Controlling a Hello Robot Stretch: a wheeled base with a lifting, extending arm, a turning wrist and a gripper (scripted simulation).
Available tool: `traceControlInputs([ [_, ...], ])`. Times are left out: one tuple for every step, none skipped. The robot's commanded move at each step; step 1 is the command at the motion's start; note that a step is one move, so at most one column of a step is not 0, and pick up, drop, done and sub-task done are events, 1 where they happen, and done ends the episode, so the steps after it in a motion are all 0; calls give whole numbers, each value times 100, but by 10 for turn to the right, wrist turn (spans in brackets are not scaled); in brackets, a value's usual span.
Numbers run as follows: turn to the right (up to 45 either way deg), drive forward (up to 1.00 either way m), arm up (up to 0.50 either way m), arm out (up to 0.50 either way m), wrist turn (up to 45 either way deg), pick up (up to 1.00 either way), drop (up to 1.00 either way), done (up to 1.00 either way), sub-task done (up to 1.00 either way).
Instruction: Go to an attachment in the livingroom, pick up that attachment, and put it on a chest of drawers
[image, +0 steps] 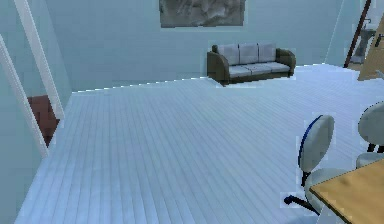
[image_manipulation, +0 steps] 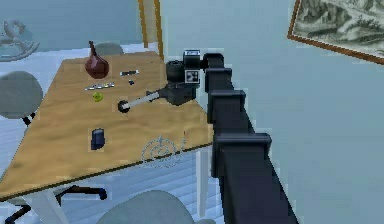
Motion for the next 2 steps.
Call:
traceControlInputs([
  [0, 0, 0, 0, 210, 0, 0, 0, 0],
  [0, 0, -30, 0, 0, 0, 0, 0, 0],
])
